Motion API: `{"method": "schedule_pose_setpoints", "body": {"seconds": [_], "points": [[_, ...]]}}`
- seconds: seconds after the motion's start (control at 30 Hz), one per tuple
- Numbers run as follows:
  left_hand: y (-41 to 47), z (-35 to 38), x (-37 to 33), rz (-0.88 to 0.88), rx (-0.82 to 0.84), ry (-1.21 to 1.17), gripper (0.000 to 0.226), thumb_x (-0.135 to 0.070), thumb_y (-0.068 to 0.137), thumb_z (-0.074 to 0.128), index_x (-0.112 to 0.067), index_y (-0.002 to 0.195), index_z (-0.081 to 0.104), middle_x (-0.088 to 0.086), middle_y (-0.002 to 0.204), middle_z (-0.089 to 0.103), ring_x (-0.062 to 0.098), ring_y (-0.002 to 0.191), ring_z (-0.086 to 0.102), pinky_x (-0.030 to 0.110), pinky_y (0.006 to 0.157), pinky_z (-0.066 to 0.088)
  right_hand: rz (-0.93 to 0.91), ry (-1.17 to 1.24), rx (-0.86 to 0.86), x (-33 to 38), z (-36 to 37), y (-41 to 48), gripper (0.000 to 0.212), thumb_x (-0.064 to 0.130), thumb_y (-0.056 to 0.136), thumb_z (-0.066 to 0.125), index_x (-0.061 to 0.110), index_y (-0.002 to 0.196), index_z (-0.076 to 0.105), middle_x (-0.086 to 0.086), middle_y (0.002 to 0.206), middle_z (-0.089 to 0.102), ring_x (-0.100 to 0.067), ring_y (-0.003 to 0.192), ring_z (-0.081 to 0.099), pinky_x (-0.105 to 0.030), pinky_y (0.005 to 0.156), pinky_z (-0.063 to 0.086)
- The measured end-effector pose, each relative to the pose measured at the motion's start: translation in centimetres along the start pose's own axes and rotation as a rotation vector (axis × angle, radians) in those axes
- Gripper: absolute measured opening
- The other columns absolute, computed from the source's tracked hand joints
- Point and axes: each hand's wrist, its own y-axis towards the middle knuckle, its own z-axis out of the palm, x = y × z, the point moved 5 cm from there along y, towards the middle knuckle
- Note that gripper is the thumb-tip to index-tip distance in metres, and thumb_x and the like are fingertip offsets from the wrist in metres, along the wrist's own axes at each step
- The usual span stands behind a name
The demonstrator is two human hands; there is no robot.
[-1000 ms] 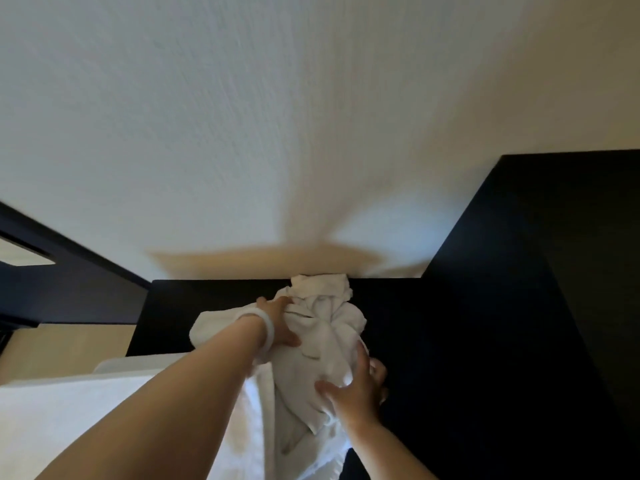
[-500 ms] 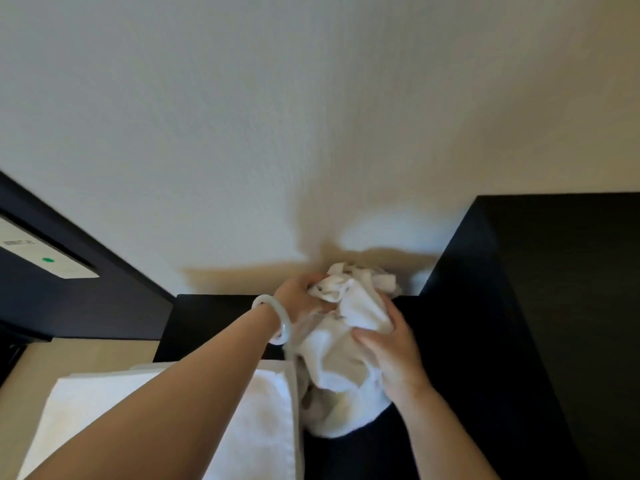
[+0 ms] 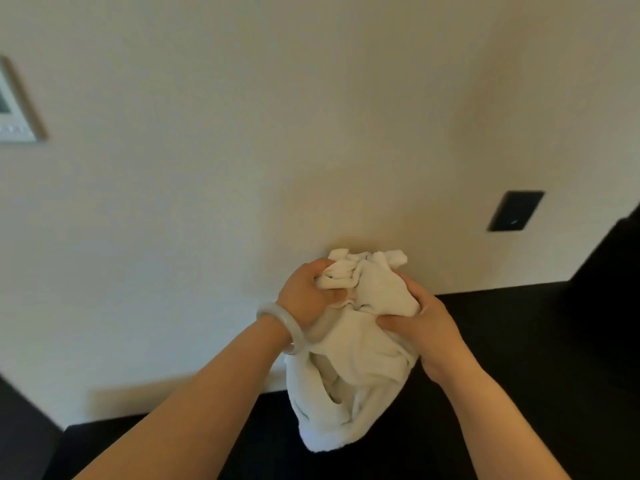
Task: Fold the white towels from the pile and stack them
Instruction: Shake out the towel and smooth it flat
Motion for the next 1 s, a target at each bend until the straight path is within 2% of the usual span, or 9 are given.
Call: {"method": "schedule_pose_setpoints", "body": {"seconds": [0.17, 0.27, 0.37, 0.47, 0.6, 0.73, 0.83, 0.9, 1.0], "points": [[2.3, 6.7, -6.3, 0.053, -0.082, -0.029, 0.03, -0.016, 0.086, 0.071, -0.04, 0.1, 0.059, -0.02, 0.092, 0.065, -0.015, 0.076, 0.059, 0.002, 0.064, 0.044, -0.121, -0.033, 0.001, 2.5, -10.2, 1.6, 0.068, 0.005, 0.076, 0.077, 0.065, 0.104, 0.061, 0.029, 0.102, 0.067, -0.001, 0.095, 0.063, -0.022, 0.069, 0.05], [3.6, 11.3, -6.2, -0.018, -0.113, 0.052, 0.033, -0.024, 0.087, 0.071, -0.032, 0.117, 0.057, -0.022, 0.094, 0.059, -0.011, 0.078, 0.057, 0.0, 0.06, 0.041, -0.122, -0.055, 0.056, 1.7, -15.9, 3.6, 0.067, 0.007, 0.079, 0.075, 0.069, 0.1, 0.06, 0.024, 0.103, 0.069, 0.003, 0.091, 0.065, -0.017, 0.066, 0.052], [3.3, 15.7, -2.9, -0.186, -0.077, 0.256, 0.041, -0.021, 0.09, 0.066, -0.014, 0.128, 0.055, 0.001, 0.116, 0.059, 0.014, 0.096, 0.059, 0.019, 0.079, 0.05, 0.011, -0.248, 0.147, -3.4, -19.6, 5.1, 0.07, 0.011, 0.084, 0.073, 0.054, 0.133, 0.048, 0.017, 0.132, 0.054, -0.011, 0.119, 0.052, -0.029, 0.093, 0.044], [1.4, 18.5, 0.5, -0.362, -0.064, 0.406, 0.06, -0.027, 0.092, 0.065, -0.021, 0.145, 0.04, 0.006, 0.147, 0.035, 0.027, 0.127, 0.048, 0.035, 0.105, 0.042, 0.079, -0.534, 0.184, -8.5, -21.7, 5.7, 0.077, 0.024, 0.088, 0.072, 0.031, 0.152, 0.031, 0.002, 0.158, 0.028, -0.022, 0.145, 0.025, -0.039, 0.117, 0.025], [-0.3, 19.8, 2.2, -0.422, -0.099, 0.493, 0.073, -0.032, 0.094, 0.062, -0.027, 0.153, 0.019, 0.007, 0.153, 0.025, 0.028, 0.131, 0.044, 0.036, 0.105, 0.042, 0.047, -0.695, 0.179, -12.3, -21.3, 5.1, 0.074, 0.048, 0.09, 0.063, 0.031, 0.153, 0.028, 0.003, 0.16, 0.023, -0.023, 0.145, 0.024, -0.045, 0.117, 0.027], [-0.8, 19.5, 3.0, -0.542, -0.112, 0.429, 0.074, -0.033, 0.094, 0.062, -0.022, 0.152, 0.017, 0.014, 0.14, 0.043, 0.025, 0.112, 0.058, 0.03, 0.09, 0.051, 0.016, -0.938, 0.209, -13.8, -20.4, 4.7, 0.051, 0.048, 0.096, 0.052, 0.036, 0.143, 0.038, 0.008, 0.143, 0.038, -0.018, 0.13, 0.031, -0.033, 0.106, 0.03], [-0.6, 20.1, 2.9, -0.527, -0.098, 0.405, 0.075, -0.035, 0.093, 0.063, -0.02, 0.151, 0.018, 0.011, 0.138, 0.045, 0.025, 0.112, 0.058, 0.033, 0.089, 0.054, -0.004, -0.802, 0.143, -13.1, -20.6, 4.7, 0.013, 0.036, 0.097, 0.056, 0.028, 0.107, 0.061, 0.011, 0.111, 0.049, -0.011, 0.111, 0.037, -0.02, 0.09, 0.035], [0.0, 21.3, 2.5, -0.476, -0.1, 0.374, 0.084, -0.042, 0.091, 0.065, -0.02, 0.153, 0.013, 0.009, 0.143, 0.036, 0.026, 0.12, 0.052, 0.034, 0.092, 0.053, 0.014, -0.662, 0.088, -12.4, -21.1, 4.6, 0.019, 0.028, 0.097, 0.059, 0.02, 0.079, 0.063, 0.006, 0.089, 0.055, -0.013, 0.091, 0.051, -0.018, 0.071, 0.039], [1.1, 23.2, 1.8, -0.409, -0.082, 0.306, 0.099, -0.052, 0.085, 0.067, -0.032, 0.154, -0.001, 0.008, 0.147, 0.023, 0.023, 0.122, 0.044, 0.026, 0.091, 0.043, 0.024, -0.48, -0.002, -10.7, -22.1, 4.8, 0.023, 0.021, 0.097, 0.059, 0.016, 0.075, 0.066, 0.003, 0.072, 0.061, -0.009, 0.071, 0.057, -0.019, 0.061, 0.041]]}}
